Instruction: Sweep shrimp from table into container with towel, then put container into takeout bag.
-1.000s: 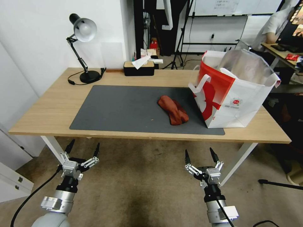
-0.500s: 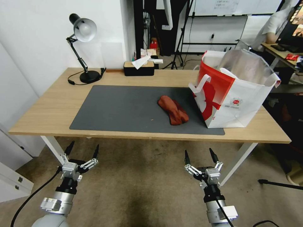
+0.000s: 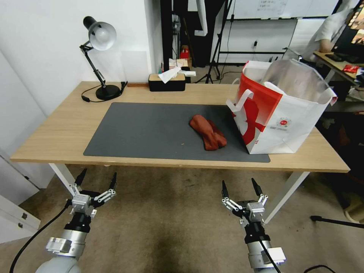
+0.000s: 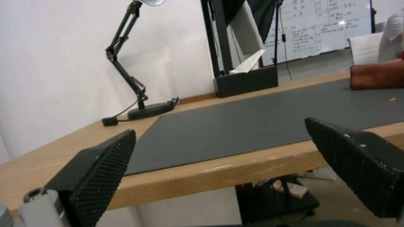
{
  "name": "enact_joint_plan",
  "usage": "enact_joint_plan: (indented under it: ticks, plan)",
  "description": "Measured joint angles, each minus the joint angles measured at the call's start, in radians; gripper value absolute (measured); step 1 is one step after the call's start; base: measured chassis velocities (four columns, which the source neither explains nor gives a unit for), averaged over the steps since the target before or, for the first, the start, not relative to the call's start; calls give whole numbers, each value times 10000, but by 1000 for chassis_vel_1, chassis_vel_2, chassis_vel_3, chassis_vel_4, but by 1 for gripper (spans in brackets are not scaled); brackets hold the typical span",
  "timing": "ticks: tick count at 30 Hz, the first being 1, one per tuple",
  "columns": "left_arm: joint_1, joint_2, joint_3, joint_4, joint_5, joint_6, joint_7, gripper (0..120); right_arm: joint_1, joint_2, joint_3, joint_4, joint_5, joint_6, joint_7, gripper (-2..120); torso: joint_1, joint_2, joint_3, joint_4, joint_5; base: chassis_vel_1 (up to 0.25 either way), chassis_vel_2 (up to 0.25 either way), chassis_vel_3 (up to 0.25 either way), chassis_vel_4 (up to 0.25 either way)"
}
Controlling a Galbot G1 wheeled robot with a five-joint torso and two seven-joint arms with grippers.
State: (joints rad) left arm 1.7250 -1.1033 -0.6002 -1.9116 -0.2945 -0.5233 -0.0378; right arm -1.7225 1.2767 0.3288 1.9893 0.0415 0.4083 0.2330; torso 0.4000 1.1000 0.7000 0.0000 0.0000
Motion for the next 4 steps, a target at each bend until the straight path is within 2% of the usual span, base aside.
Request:
enact_joint_plan:
  ticks: [4]
  plan:
    - [-18, -8, -16, 7, -9, -13, -6, 100, -3, 4, 2, 0, 0, 0, 0, 100, -1, 0, 0, 0, 0, 0, 0, 0, 0]
